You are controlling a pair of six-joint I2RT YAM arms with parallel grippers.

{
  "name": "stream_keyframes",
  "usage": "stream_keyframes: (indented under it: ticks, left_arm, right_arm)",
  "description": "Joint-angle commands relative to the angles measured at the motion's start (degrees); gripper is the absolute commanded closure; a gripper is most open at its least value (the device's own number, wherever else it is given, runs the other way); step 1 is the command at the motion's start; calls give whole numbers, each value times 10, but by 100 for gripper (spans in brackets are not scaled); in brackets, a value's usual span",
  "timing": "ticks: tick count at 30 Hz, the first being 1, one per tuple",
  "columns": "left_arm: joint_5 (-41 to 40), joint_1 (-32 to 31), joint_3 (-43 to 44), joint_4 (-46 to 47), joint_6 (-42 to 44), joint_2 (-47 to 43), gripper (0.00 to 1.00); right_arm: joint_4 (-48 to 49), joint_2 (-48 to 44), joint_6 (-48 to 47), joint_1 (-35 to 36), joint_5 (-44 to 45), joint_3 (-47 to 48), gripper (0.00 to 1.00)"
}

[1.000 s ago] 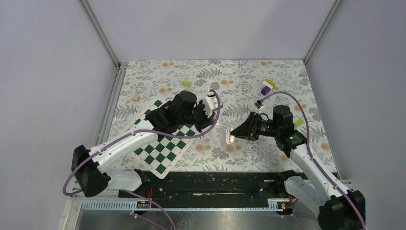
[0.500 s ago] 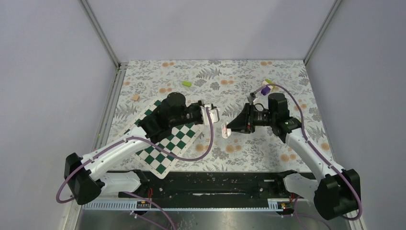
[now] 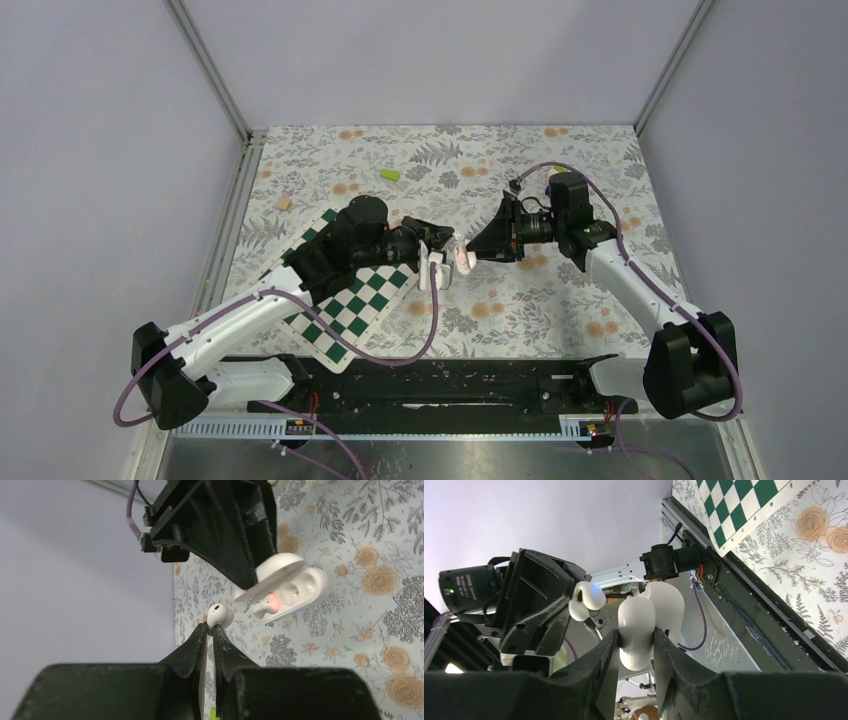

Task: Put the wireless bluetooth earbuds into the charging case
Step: Insert the right earbud into the right side groove of the charging case.

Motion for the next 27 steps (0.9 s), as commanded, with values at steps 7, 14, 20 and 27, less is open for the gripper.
stream_keyframes:
  ticks: [7, 14, 20, 27]
  left_arm:
    - [11, -20, 35, -65, 107, -31, 100]
    - [-39, -56, 42, -93, 152, -29, 100]
    - [-98, -83, 44, -100, 186, -16, 100]
    - [-121, -94, 44, -101, 201, -10, 100]
  right_arm:
    - [9, 19, 51, -5, -39, 33, 100]
    - [-53, 38, 23, -6, -34, 67, 100]
    - [-53, 39, 26, -5, -35, 65, 100]
    - [-53, 39, 27, -6, -38, 65, 100]
